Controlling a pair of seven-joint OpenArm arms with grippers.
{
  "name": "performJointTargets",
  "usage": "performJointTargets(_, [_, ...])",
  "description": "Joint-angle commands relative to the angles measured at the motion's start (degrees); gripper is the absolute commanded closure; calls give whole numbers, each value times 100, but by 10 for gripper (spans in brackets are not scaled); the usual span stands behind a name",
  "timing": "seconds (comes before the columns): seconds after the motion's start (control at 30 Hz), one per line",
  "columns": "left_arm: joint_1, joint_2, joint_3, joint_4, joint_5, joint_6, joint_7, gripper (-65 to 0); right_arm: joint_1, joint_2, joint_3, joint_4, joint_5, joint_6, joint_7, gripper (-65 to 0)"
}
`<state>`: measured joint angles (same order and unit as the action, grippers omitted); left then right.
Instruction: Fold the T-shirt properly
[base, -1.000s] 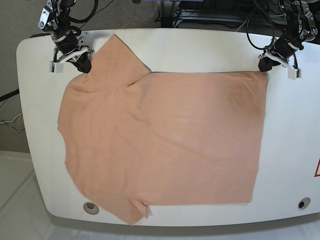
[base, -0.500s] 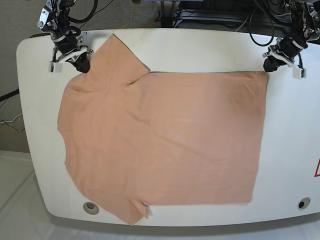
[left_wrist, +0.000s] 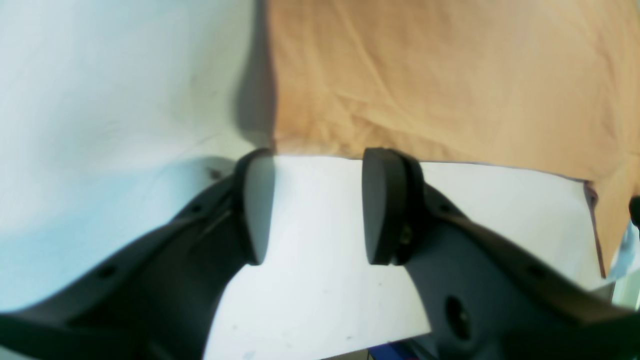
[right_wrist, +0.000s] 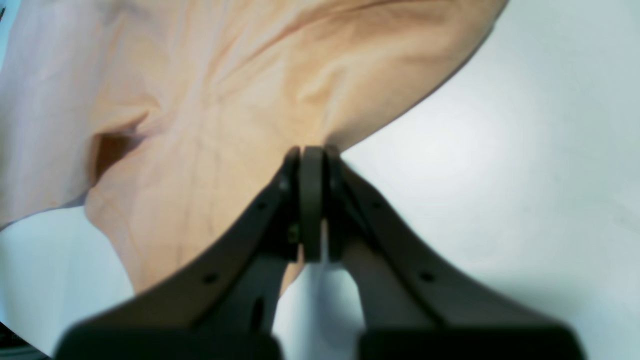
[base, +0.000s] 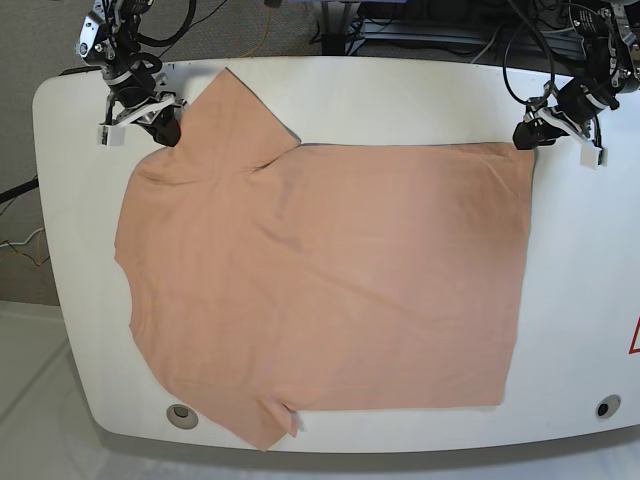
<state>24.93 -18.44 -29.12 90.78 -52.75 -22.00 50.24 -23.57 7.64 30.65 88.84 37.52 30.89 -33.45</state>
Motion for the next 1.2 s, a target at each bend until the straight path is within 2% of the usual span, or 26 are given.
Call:
performJointTargets(0.0, [27, -78, -92, 76, -27, -16, -280, -209, -11, 60, 27, 80, 9, -2, 10, 0])
performJointTargets(0.2, [6, -84, -89, 35, -3, -15, -358, -189, -11, 67, 20, 90, 31, -9, 24, 0])
performJointTargets(0.6, [31, -107, -94, -44, 267, -32, -586, -257, -35, 58, 18, 100, 26, -6, 14, 0])
performJointTargets(0.73, [102, -107, -113, 23, 400, -42, -637, -318, -46, 58, 14, 96, 25, 6, 21, 0])
performJointTargets(0.8, [87, -101, -118, 30, 409, -69, -732, -401, -25, 52, 30, 82, 33, 11, 27, 0])
performJointTargets(0.87, [74, -95, -124, 8, 382, -81, -764, -423, -21, 57, 28, 77, 37, 14, 33, 0])
performJointTargets(1.0, [-47, -85, -115, -128, 334, -110, -803, -440, -30, 55, 31, 76, 35, 9, 22, 0])
performJointTargets(1.17, [-306, -63, -76, -425, 288, -129, -815, -430, -54, 50, 29, 55, 14, -2, 0, 0])
